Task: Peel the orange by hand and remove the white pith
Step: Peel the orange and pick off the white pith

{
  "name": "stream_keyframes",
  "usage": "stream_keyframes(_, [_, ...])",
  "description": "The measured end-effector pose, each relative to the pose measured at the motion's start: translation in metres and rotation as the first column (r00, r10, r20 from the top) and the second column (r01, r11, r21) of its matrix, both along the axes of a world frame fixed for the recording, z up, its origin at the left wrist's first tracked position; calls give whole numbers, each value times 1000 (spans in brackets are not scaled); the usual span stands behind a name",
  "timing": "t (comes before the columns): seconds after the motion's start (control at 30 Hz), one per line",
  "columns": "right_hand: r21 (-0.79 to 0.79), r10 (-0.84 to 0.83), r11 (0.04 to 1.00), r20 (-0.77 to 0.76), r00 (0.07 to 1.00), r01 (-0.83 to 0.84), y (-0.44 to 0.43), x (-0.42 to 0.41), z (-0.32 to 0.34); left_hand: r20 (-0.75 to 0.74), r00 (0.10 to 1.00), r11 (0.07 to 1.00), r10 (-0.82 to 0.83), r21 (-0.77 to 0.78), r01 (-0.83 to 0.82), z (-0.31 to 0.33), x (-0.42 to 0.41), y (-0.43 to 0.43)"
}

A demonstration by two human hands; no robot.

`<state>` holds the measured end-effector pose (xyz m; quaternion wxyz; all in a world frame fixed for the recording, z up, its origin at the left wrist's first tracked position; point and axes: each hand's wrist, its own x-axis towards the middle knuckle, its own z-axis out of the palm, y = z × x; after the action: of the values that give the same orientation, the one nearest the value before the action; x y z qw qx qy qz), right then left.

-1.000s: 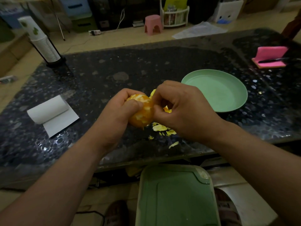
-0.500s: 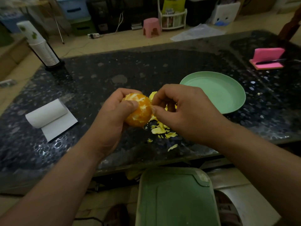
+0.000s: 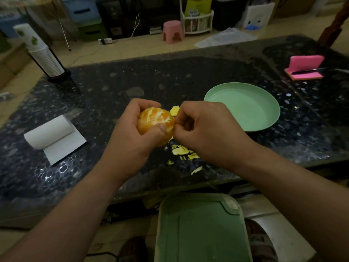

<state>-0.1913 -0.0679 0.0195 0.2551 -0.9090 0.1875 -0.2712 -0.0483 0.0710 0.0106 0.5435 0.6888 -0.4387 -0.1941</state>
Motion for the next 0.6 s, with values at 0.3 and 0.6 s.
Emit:
stream_keyframes(0.3, [241, 70, 966, 95, 993, -91, -7, -4, 1, -320, 942, 993, -103, -93, 77, -3, 9, -1])
stream_keyframes(0.6, [321, 37, 945, 86, 996, -63, -17, -4, -4, -570, 809, 984, -146, -170, 58, 1, 14, -1])
